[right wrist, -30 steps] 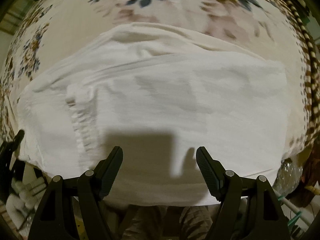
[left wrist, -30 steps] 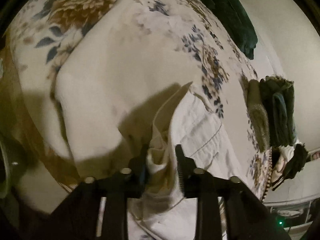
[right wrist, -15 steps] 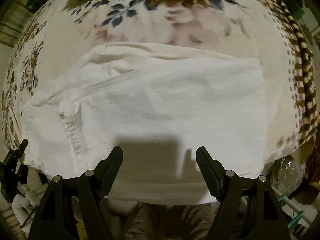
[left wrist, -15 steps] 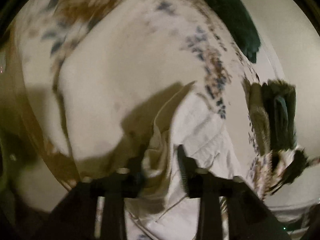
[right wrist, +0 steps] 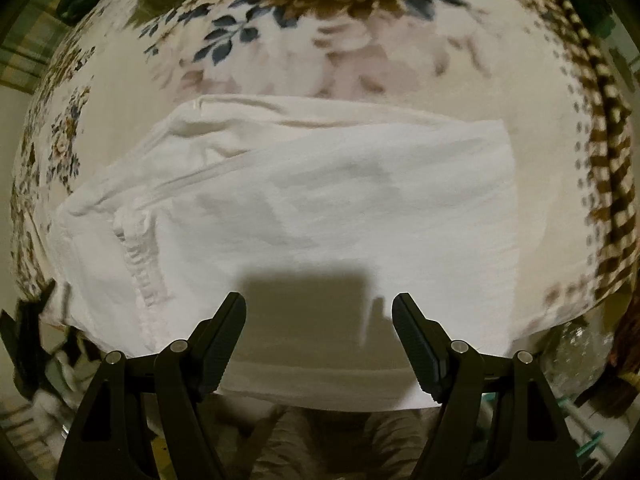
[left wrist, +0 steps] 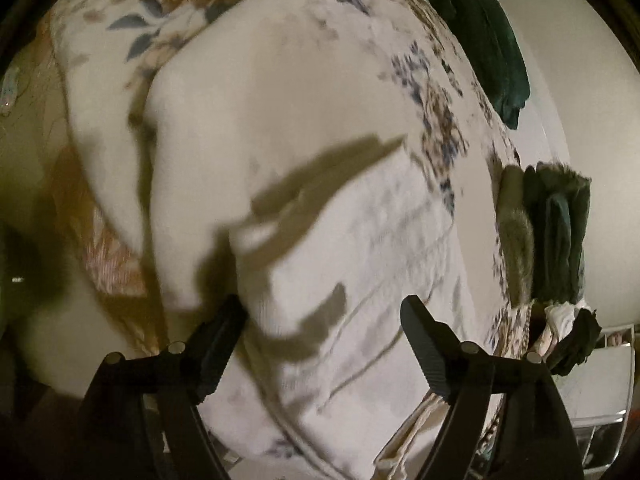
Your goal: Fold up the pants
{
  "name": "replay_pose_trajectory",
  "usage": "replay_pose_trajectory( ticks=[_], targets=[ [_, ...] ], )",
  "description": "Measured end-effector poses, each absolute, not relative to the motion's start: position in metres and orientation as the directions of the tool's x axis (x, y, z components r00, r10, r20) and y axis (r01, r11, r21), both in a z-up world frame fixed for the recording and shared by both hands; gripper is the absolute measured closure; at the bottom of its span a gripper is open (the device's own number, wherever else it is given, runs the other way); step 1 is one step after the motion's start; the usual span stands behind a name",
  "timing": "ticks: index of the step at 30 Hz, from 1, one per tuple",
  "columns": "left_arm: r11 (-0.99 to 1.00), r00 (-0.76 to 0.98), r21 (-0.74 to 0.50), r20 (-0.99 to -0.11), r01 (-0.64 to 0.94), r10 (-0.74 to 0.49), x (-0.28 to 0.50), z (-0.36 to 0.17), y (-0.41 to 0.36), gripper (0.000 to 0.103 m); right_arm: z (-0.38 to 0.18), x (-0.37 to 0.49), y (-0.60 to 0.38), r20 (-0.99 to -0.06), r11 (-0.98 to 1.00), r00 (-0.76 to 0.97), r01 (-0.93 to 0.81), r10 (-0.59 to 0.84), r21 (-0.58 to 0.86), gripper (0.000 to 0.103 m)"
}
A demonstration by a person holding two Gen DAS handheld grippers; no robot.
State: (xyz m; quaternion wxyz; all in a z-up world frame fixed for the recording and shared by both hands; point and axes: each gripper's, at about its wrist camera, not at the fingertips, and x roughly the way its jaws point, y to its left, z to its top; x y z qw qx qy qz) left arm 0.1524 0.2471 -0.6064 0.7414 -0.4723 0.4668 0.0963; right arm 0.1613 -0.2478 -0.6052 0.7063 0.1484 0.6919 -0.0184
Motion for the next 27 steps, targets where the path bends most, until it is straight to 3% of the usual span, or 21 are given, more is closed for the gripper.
replay_pose_trajectory(
  ticks=[4,6,7,13,19,23,27],
  targets=[
    [0.543,0.526,-0.582,-0.805,-0.606,-0.276,0.161,-0.621,0.247,0.026,-0.609,0.162,-0.232,-0.982,0.959,0.047,0.213,0.183,0.189,0.025],
    [0.574,0.532,-0.546,-0.819,-0.61,-0.214,0.169,-0.615,0.247,0.06,-0.61,0.163,-0.224,-0.984,0.966,0.05,0.187,0.173,0.179,0.025],
    [0.612,0.536,-0.522,-0.824,-0.594,-0.183,0.175,-0.607,0.245,0.084,-0.61,0.164,-0.221,-0.985,0.969,0.052,0.176,0.164,0.171,0.025],
    [0.779,0.617,-0.467,-0.775,-0.419,-0.132,0.179,-0.531,0.199,0.088,-0.604,0.156,-0.222,-0.987,0.975,0.079,0.164,0.137,0.148,0.025],
    [0.881,0.661,-0.454,-0.704,-0.135,-0.262,0.174,-0.431,0.094,0.088,-0.592,0.134,-0.265,-0.984,0.951,0.13,0.268,0.125,0.156,0.024],
    [0.904,0.597,-0.426,-0.714,0.044,-0.365,0.176,-0.414,-0.002,0.088,-0.579,0.113,-0.307,-0.981,0.934,0.177,0.331,0.079,0.135,0.02],
    [0.918,0.472,-0.367,-0.79,0.148,-0.392,0.182,-0.434,-0.098,0.088,-0.57,0.089,-0.356,-0.982,0.918,0.187,0.383,0.027,0.099,0.02]
  ],
)
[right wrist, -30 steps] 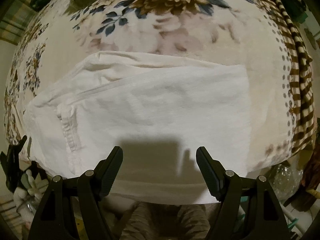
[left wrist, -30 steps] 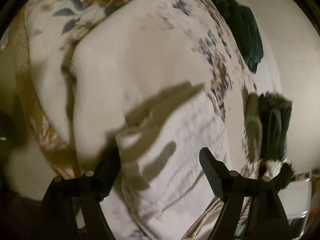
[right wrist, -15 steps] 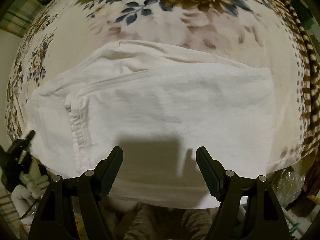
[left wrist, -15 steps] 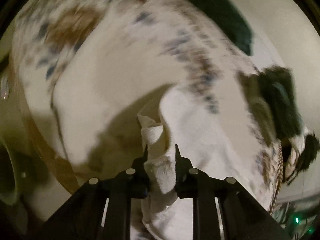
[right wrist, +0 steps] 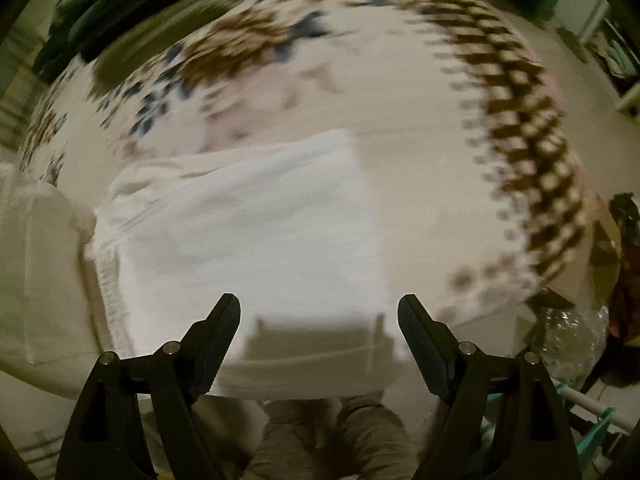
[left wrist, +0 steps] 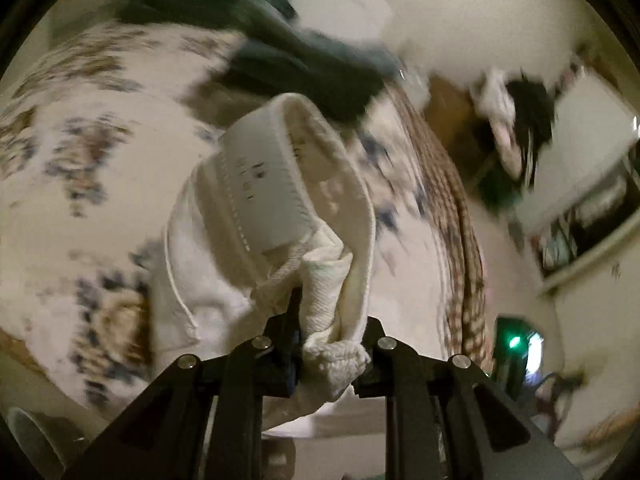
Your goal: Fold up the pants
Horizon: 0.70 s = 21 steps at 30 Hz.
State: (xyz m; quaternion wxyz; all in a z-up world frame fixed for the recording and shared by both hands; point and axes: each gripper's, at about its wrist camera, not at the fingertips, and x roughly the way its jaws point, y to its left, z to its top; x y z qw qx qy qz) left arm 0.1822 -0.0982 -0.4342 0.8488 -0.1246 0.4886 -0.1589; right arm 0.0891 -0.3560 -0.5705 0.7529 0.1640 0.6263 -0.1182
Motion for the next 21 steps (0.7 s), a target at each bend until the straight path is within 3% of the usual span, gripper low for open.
replay_pose_trajectory(
  ticks=[7,13,15,18,21],
  targets=[
    [0.929,0.302,-0.284,-0.887,0.238,-0.349,0.184,-0.502,-0.202,0.088,-0.576,0.062,-0.421,-0.986,0.895,0.164,0.441,-0.011,0.064,0.02],
    [0.944,0.183,-0.262,-0.936,0.201,-0.299,0.189,-0.525,-0.213,0.082,-0.582,0.057,-0.454,-0.987,0.887,0.158,0.456,-0.001,0.072,0.02],
    [0.941,0.144,-0.292,-0.937,0.17,-0.317,0.189,-0.516,-0.207,0.071,-0.581,0.061,-0.46,-0.984,0.883,0.171,0.455,0.044,0.119,0.02],
    [0.957,0.188,-0.235,-0.946,0.172,-0.266,0.186,-0.488,-0.196,0.018,-0.578,0.072,-0.459,-0.97,0.874,0.195,0.433,0.147,0.219,0.02],
    [0.966,0.242,-0.237,-0.936,0.103,-0.255,0.186,-0.462,-0.165,0.015,-0.575,0.088,-0.446,-0.943,0.865,0.209,0.385,0.258,0.322,0.018]
  ],
)
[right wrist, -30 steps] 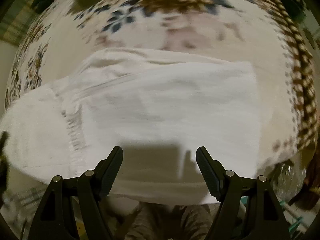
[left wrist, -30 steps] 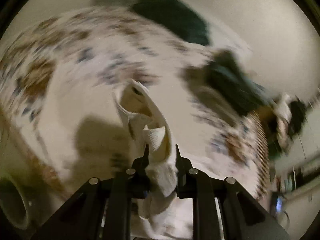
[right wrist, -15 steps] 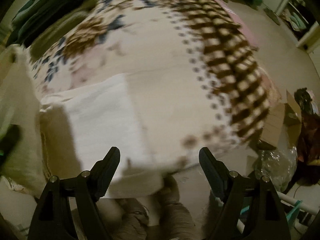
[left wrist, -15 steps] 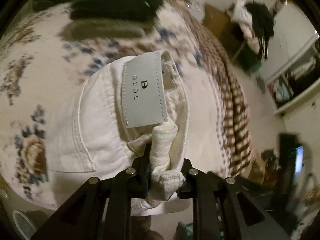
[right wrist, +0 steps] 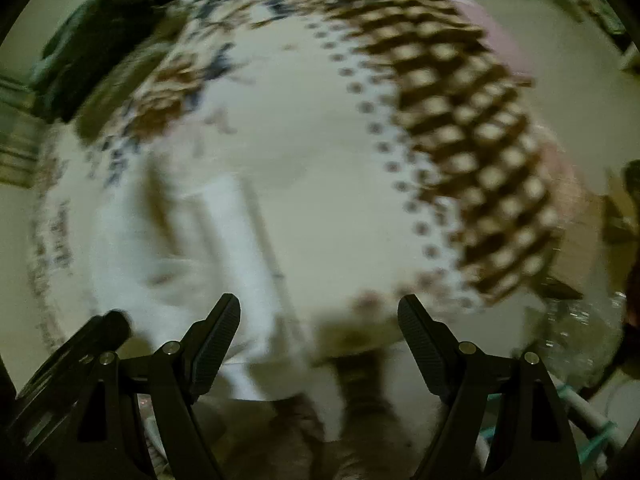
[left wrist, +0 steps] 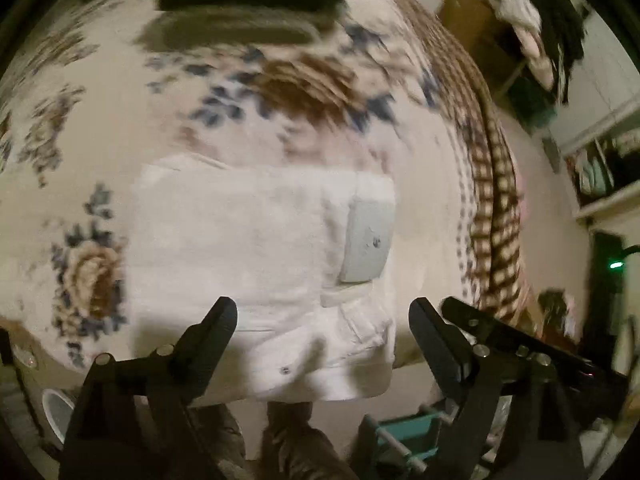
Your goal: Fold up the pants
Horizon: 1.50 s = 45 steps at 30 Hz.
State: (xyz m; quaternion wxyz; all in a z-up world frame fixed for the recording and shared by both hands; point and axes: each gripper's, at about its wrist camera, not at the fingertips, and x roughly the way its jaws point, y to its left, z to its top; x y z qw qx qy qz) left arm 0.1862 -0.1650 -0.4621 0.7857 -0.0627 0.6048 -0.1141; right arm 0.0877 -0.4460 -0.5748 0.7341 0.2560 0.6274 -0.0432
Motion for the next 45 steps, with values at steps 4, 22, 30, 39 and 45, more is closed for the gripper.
replay_pose_trajectory(
  ticks=[4,22,30,39,45],
  targets=[
    [0.984,0.248,-0.177,-0.955,-0.03,-0.164,0.195,-0.464,-0.111,0.015,-0.585,0.118,-0.417,-0.907,0.852,0.196,0.314,0.373,0.419,0.016],
    [0.983,0.262,-0.123,-0.962,-0.138,-0.084,0.222,-0.495,-0.03,0.015,-0.556,0.146,-0.357,-0.95,0.938,0.262,0.251,0.172,0.239,0.093],
    [0.964,0.241,-0.243,-0.947,-0.112,-0.211,0.246,-0.52,-0.078,0.015,-0.562,0.111,-0.452,-0.971,0.856,0.238,0.494,0.033,0.15,0.093],
    [0.947,0.188,-0.306,-0.94,-0.097,-0.284,0.28,-0.566,-0.104,0.015,-0.631,0.11,-0.494,-0.981,0.785,0.062,0.591,0.182,0.184,0.061],
    [0.89,0.178,-0.431,-0.897,-0.149,-0.404,0.286,-0.578,-0.102,0.043,-0.646,0.071,-0.514,-0.953,0.687,0.046,0.682,0.3,0.25,0.036]
  ],
)
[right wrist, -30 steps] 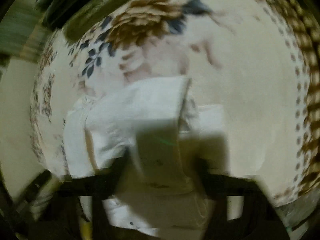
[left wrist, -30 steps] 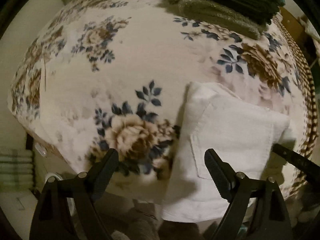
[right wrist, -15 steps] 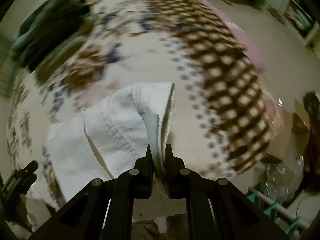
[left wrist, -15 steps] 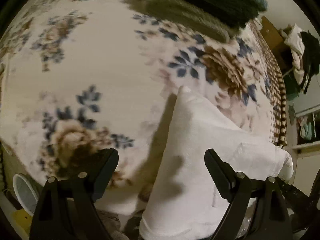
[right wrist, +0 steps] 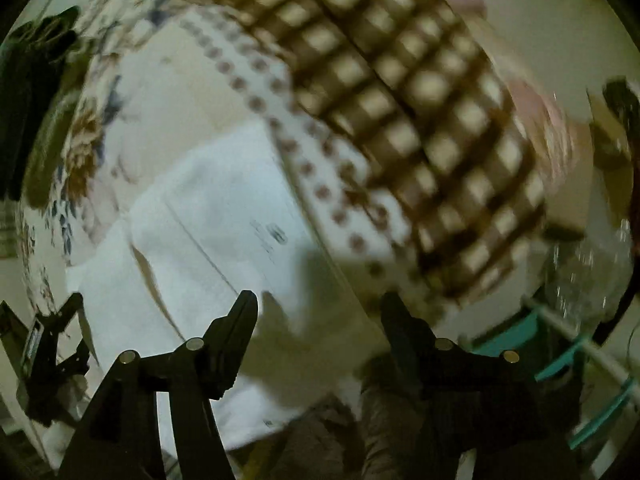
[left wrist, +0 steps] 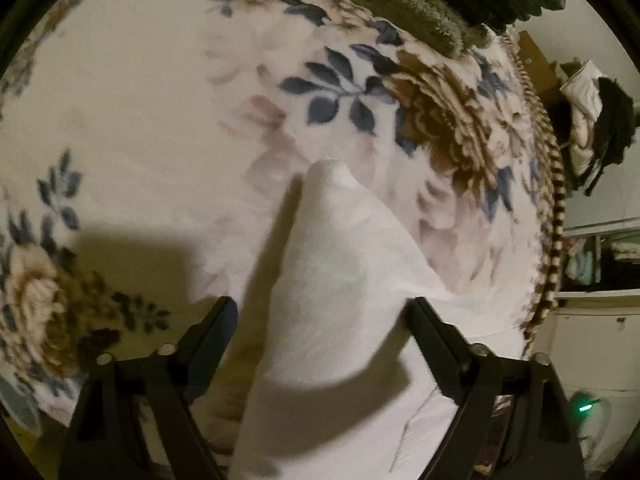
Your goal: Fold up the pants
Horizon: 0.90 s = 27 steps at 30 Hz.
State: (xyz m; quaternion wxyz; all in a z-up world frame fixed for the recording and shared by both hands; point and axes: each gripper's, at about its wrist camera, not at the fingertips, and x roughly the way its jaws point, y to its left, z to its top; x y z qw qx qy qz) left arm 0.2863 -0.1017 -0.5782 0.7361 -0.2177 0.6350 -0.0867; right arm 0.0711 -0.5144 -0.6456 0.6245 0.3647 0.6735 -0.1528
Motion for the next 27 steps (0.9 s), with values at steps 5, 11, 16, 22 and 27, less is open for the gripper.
replay_pose_trajectory(
  ticks=[5,11,16,22,27],
  targets=[
    [0.9,0.209,-0.422,-0.895,-0.111,-0.394,0.281,-0.576,-0.105,0.054,-0.674,0.037,-0.519,-0.89,0.491,0.164,0.784,0.426,0.38,0.063],
    [0.914,0.21,-0.39,-0.909,-0.113,-0.361,0.283,-0.577,-0.106,0.058,-0.629,0.029,-0.505,-0.931,0.591,0.204,0.727,0.302,0.351,0.086],
    [0.909,0.175,-0.397,-0.911,-0.129,-0.373,0.29,-0.582,-0.104,0.056,-0.629,0.028,-0.51,-0.941,0.606,0.136,0.735,0.309,0.305,0.086],
    [0.903,0.132,-0.409,-0.91,-0.133,-0.392,0.287,-0.564,-0.095,0.019,-0.651,0.037,-0.507,-0.904,0.582,0.129,0.726,0.408,0.367,0.072],
    [0.883,0.143,-0.458,-0.885,-0.1,-0.443,0.264,-0.554,-0.089,0.003,-0.664,0.031,-0.491,-0.797,0.517,0.203,0.664,0.569,0.539,0.032]
  ],
)
